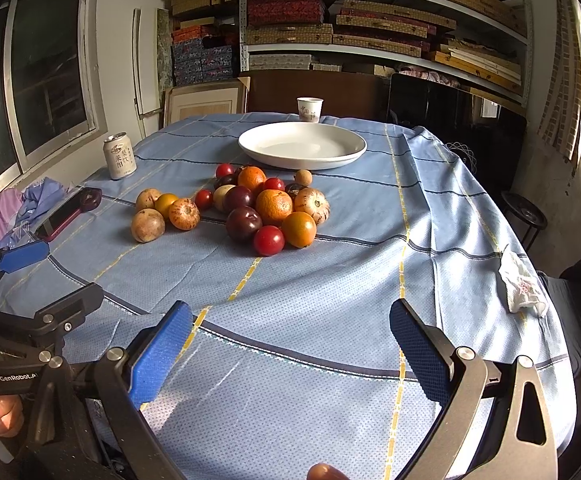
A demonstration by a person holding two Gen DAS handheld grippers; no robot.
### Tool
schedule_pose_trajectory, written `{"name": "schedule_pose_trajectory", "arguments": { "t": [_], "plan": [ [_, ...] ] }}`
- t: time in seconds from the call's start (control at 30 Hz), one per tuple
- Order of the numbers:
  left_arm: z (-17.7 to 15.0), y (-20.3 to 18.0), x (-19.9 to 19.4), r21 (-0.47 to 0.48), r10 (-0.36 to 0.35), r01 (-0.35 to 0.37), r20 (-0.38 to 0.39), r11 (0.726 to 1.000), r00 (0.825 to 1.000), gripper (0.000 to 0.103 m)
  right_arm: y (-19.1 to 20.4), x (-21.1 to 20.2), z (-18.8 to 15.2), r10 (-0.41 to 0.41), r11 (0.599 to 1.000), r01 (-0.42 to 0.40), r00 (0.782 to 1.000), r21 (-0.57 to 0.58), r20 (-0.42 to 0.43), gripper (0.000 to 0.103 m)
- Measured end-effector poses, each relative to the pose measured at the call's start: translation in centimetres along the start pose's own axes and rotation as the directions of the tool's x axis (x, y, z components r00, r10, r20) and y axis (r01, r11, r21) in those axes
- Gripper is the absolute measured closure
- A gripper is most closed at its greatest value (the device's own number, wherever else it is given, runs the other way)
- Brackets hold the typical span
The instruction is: Organize fruits
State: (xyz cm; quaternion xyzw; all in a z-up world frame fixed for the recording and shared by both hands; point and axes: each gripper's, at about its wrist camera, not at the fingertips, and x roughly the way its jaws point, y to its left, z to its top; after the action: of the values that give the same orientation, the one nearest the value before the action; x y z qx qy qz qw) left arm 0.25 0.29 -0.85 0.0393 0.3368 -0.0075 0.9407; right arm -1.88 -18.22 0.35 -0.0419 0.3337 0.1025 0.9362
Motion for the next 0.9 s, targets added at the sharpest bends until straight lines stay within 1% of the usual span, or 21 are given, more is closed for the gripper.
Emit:
{"name": "schedule_pose_trajectory", "arguments": {
  "t": [0.63,0.9],
  "plan": [
    [-0.76,0.41,0.64,-0.001,0.003,-0.003,-0.021,1.0,1.0,0.004,0.06,0.09,0.06,0.002,1.0,-0.002,1.0,0.0,-0.005,0.003],
    [-0.58,0.36,0.72,0.0,0.004,-0.004,-0.03,1.0,1.0,0.004,0.18,0.2,-0.04,0.004,1.0,-0.004,1.0,-0.001,-0.007,0.003]
  ]
}}
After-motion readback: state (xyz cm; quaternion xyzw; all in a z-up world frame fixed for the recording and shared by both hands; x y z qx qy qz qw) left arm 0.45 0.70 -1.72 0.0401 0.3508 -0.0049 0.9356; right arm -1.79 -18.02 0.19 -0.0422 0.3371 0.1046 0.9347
